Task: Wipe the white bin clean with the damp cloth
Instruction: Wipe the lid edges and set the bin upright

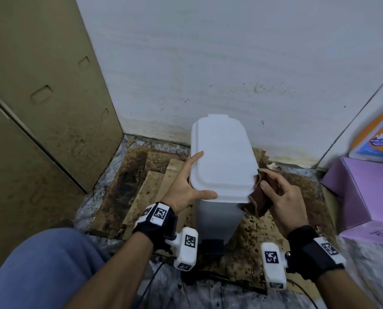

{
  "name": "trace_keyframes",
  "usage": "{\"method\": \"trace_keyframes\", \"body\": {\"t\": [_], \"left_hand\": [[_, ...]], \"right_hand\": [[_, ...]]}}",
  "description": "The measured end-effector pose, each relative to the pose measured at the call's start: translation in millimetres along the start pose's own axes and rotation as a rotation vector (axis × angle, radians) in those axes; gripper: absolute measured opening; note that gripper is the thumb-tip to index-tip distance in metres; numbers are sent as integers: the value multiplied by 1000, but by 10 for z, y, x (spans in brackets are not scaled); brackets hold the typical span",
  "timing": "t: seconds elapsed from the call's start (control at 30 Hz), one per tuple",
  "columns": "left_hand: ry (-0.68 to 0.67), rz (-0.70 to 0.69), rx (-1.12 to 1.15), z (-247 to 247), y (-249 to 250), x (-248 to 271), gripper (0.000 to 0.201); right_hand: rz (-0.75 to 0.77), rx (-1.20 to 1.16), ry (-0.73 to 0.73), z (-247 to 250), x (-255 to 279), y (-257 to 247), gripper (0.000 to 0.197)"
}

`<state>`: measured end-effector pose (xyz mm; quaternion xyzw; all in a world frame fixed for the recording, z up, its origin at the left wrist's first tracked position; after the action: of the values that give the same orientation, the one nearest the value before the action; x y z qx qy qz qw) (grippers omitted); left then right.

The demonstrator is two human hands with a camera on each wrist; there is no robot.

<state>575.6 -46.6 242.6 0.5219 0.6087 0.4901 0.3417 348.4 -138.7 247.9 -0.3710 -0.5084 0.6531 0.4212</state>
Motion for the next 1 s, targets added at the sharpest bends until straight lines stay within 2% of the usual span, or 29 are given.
{"method": "trace_keyframes", "body": {"t": [0.13,0.3,0.4,0.47,0.53,0.73,0.83,0.9,1.0], "left_hand": [[-82,44,-102,11,-172,-93,107],[-119,73,-147,36,-303,-56,118],[-104,126,-117,105,-394,91,127],[-108,138,-114,147,-448,168,128],[-97,143,-115,184,-468,213,128],[-86,153,-34,286,-513,293,127],[-125,189,47,359,-522,301,120],[-146,188,76,376,-534,305,116],[-167,158,94,351,-573,311,116]], "right_hand": [[-117,-86,58,26,145,348,67],[-187,-194,83,2,347,542,68],[-191,-132,75,-56,437,538,67],[-180,-32,81,-72,488,504,54],[-165,102,104,-81,480,411,20],[123,835,216,-144,327,-8,23],[224,1042,141,-276,175,-222,24],[246,990,44,-427,98,-399,27],[349,886,-196,-868,75,-709,30]]}}
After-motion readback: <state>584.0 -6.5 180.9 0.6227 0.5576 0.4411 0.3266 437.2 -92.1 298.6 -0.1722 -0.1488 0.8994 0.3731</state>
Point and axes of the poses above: each hand's wrist, its own x-axis away from the middle knuckle, its own z-axis out of the back of the hand, y = z × x, the point moved 5 cm from there along -x, towards the middle knuckle, and after that the axes turned 11 degrees about x, right-handed, at the moved point
